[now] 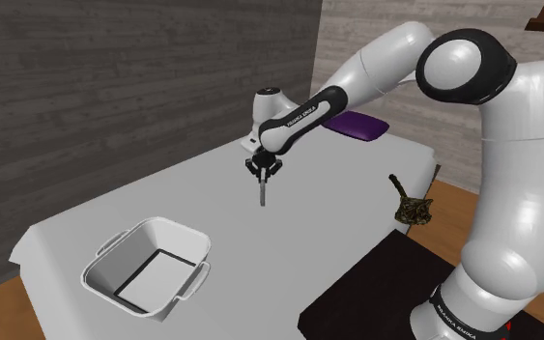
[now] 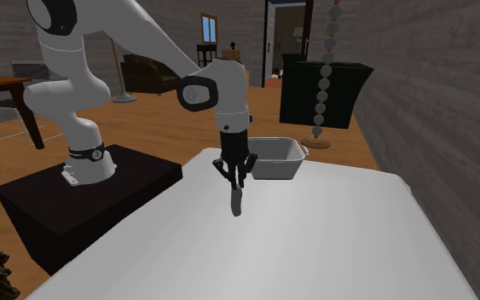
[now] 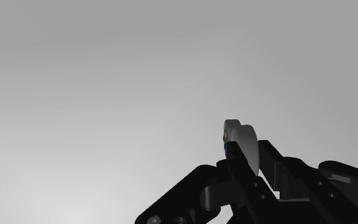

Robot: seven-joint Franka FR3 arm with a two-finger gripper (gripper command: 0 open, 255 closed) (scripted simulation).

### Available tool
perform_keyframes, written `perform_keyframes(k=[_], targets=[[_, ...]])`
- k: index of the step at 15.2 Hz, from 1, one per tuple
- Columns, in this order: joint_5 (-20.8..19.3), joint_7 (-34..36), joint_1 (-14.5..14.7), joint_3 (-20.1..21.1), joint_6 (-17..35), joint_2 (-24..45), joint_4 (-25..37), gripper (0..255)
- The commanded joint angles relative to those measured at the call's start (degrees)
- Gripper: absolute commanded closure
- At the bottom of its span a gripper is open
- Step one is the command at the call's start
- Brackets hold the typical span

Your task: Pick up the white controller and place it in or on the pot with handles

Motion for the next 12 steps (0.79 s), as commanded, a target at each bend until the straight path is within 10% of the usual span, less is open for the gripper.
perform_keyframes(k=[1,8,9,12], targets=[[0.6,-0.4,-0.2,0.4,-1.1,-1.0,0.2,255],[2.0,-1.5,-0.7,1.2,-3.9,-3.3,0.8,255],[2.0,-1.5,-0.7,1.2,-3.9,-3.3,0.8,0],[1.6,-4.1,-1.6,1.0,-0.5,0.4,0.1,0]])
